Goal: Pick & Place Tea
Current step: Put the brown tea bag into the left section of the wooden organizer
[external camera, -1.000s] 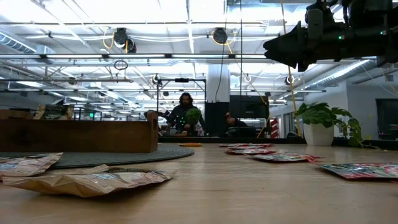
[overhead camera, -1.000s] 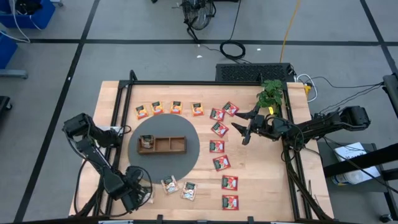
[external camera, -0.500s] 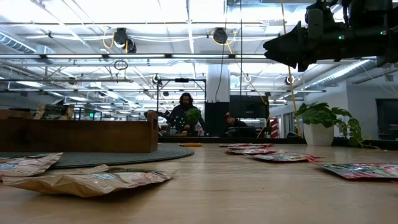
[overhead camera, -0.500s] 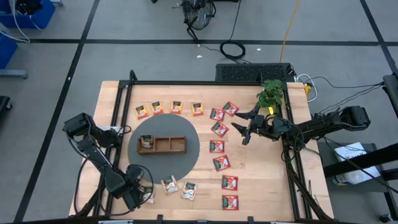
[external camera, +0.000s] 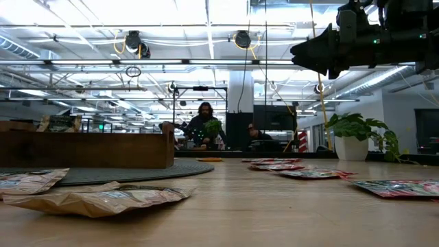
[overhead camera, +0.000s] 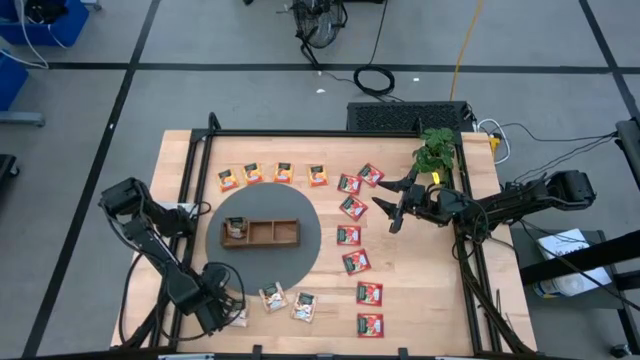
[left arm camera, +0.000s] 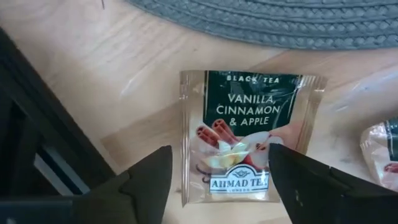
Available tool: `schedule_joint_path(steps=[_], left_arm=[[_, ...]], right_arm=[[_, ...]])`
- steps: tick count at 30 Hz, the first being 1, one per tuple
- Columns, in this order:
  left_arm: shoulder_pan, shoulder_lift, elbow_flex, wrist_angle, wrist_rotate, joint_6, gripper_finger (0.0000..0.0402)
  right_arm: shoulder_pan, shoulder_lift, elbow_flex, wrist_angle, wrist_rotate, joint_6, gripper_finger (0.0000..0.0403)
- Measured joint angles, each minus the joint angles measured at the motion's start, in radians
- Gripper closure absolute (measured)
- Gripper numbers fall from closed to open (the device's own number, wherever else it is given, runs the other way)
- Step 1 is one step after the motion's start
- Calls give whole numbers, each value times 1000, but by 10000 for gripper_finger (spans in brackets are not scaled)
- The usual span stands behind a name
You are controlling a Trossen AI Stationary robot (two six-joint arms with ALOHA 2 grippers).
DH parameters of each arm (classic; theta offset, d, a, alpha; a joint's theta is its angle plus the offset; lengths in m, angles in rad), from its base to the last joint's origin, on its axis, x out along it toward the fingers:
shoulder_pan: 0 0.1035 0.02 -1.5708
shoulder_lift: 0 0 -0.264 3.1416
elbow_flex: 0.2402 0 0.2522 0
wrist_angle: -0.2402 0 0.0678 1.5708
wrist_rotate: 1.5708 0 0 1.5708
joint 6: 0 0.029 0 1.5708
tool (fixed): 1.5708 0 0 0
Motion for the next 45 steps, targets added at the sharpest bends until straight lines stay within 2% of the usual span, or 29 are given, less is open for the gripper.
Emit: schedule_joint_path(steps=[6,12,17,25,27,30,33,37,39,42,45], left_arm=[[1,-3,-42,60,-3,27,133],[-1,-2,-43,78,-29,66,164],[-3,0,-44,135,-75,54,227],[-34,2,-45,141,-134,71,372],[-41,2,-44,127,-138,72,389],[-47,0,-42,104,-137,74,391],[-40,2,-7,11,-136,90,395],[-14,7,97,-236,-144,144,396],[2,5,163,-340,-180,170,397],[27,5,243,-493,-291,214,397],[50,4,298,-618,-473,230,397]], right_arm=[[0,0,0,0,0,0,190],[0,0,0,0,-1,3,190],[0,0,0,1,-1,3,190],[0,0,0,1,-1,1,190],[0,0,0,0,-2,3,190],[0,0,0,0,-2,3,190],[0,0,0,0,-2,13,190],[0,0,0,-3,-2,26,190],[0,0,0,-5,-2,26,190],[0,0,0,-6,-2,26,190],[0,0,0,-6,-2,26,190]])
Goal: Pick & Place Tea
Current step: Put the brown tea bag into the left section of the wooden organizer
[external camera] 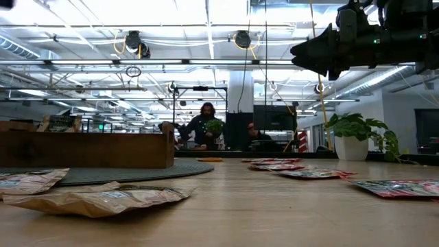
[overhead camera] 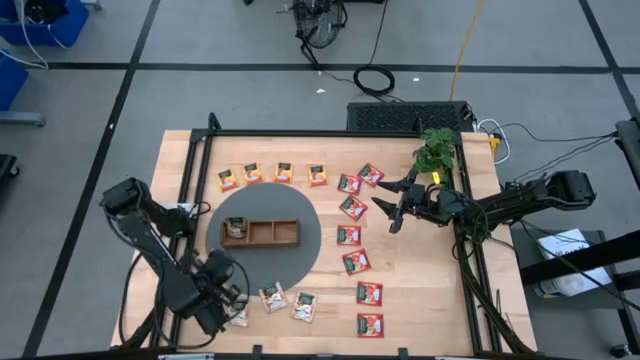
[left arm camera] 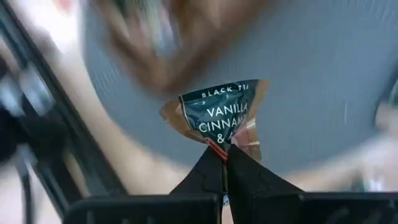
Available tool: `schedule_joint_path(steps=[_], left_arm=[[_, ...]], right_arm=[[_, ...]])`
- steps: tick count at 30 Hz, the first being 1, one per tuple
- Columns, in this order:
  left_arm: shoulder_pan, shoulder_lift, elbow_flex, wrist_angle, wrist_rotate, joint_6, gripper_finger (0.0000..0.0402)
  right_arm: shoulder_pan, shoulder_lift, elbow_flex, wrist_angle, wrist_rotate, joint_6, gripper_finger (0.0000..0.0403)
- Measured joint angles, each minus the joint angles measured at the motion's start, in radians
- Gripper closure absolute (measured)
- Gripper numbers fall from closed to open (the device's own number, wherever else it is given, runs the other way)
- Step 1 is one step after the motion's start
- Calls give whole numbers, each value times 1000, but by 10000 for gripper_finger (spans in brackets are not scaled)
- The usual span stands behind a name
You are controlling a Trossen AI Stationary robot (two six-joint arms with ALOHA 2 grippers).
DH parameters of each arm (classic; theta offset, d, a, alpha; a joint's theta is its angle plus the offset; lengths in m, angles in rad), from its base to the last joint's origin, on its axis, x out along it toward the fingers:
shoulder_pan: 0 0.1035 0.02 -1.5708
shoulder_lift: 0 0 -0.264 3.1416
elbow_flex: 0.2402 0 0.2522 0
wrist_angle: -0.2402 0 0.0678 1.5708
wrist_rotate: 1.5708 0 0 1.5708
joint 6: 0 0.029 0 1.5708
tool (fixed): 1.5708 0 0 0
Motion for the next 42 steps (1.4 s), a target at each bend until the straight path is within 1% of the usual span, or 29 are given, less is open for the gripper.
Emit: schedule_joint_path(steps=[3,6,9,13,15,19,25,29,42], left_arm=[[17,-1,8,-119,-158,-21,397],[25,-5,-26,-120,-277,-79,397],[34,-9,-79,-88,-326,-182,397],[49,-9,-188,-60,-372,-412,397],[61,-9,-238,-22,-381,-451,397],[91,-9,-290,60,-429,-449,397],[133,-9,-311,83,-451,-449,397],[159,-9,-311,84,-432,-438,395],[188,-10,-311,141,-416,-398,309]], right_arm=[[0,0,0,-2,0,0,190],[0,0,0,-5,0,0,190],[0,0,0,-14,0,0,190],[0,0,0,-14,0,0,190],[0,0,0,-13,0,0,190],[0,0,0,-12,0,0,190],[0,0,0,-11,0,0,190],[0,0,0,-11,0,0,190],[0,0,0,-14,1,0,190]])
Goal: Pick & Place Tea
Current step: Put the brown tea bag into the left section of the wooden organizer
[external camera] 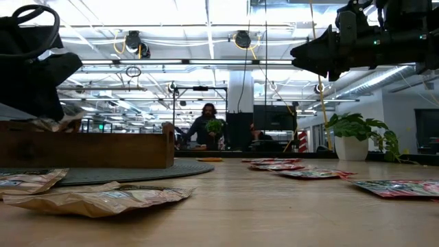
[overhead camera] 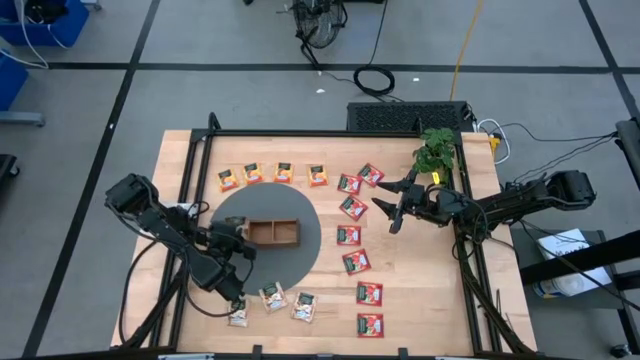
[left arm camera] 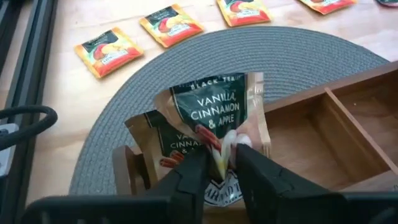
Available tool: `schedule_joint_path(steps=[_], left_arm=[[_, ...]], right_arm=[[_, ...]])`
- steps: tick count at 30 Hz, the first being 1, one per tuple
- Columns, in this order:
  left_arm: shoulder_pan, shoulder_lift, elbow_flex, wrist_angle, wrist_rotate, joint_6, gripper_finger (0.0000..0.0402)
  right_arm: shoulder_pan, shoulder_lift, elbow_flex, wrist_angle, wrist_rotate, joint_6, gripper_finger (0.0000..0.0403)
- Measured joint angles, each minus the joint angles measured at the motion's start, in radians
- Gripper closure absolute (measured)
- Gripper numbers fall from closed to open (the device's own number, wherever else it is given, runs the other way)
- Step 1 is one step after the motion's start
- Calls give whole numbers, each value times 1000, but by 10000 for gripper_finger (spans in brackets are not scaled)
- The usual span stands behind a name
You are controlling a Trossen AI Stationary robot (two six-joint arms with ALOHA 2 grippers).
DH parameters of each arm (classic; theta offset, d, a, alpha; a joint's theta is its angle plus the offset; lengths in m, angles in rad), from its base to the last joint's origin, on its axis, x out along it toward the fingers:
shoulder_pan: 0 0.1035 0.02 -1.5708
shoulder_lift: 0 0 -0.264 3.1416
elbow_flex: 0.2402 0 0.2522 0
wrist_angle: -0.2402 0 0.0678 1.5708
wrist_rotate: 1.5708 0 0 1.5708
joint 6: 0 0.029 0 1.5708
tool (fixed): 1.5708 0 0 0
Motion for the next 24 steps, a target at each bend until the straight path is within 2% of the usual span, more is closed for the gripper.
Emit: schedule_joint_path(steps=[10,19,22,24], left_arm=[[0,0,1,-84,74,0,248],[-6,0,54,-148,46,24,243],[-18,0,120,-176,15,92,243],[-27,0,178,-172,20,190,243]], right_arm=[[0,0,0,0,1,0,190],[0,0,0,-2,2,0,190],[0,0,0,-2,2,0,190],[0,0,0,-4,2,0,190]])
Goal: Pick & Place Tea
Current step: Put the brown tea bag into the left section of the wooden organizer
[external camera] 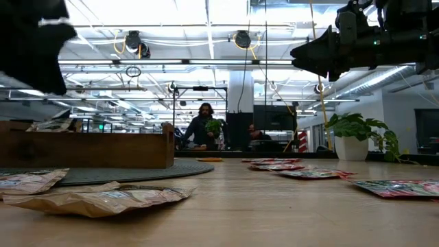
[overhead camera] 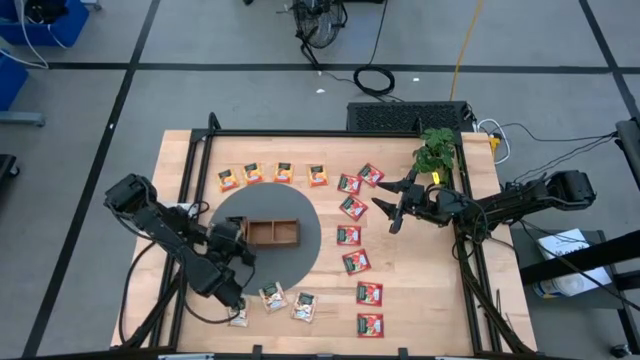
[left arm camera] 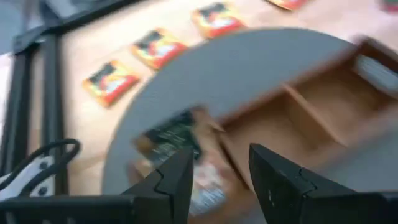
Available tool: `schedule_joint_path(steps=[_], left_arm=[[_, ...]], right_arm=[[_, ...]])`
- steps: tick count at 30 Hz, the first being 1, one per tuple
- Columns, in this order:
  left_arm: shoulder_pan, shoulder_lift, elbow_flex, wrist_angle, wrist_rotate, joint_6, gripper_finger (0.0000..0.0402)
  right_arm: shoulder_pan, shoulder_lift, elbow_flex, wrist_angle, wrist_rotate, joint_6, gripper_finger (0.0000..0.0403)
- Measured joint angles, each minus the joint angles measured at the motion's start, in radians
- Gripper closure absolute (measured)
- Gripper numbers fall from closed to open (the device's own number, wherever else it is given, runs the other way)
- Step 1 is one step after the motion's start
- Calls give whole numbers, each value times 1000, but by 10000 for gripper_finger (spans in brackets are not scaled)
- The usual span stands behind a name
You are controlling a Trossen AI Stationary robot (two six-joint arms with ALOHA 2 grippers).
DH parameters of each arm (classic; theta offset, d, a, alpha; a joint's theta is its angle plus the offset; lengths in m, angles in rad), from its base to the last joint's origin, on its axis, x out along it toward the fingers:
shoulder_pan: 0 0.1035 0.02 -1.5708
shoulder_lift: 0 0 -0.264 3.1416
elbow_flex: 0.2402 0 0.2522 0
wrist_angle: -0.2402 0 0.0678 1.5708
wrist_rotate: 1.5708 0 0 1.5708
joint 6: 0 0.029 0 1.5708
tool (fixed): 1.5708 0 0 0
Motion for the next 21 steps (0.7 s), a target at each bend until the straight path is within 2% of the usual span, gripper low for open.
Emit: schedule_joint_path(steps=[2,5,7,9,13,16,19,21], left_arm=[[-7,0,62,36,56,98,243],[-9,0,131,140,230,166,242],[-9,0,158,247,348,179,242],[-9,0,164,377,425,225,242],[-5,11,156,661,532,327,231],[-5,14,156,792,561,322,219],[-5,36,156,824,568,264,216],[-10,63,156,786,616,189,219]], right_arm=[[0,0,0,-2,0,0,190],[0,0,0,-3,0,0,190],[0,0,0,-3,0,0,190],[0,0,0,-2,0,0,190],[0,0,0,0,0,0,190],[0,0,0,1,0,0,190],[0,0,0,1,0,0,190],[0,0,0,0,0,0,190]])
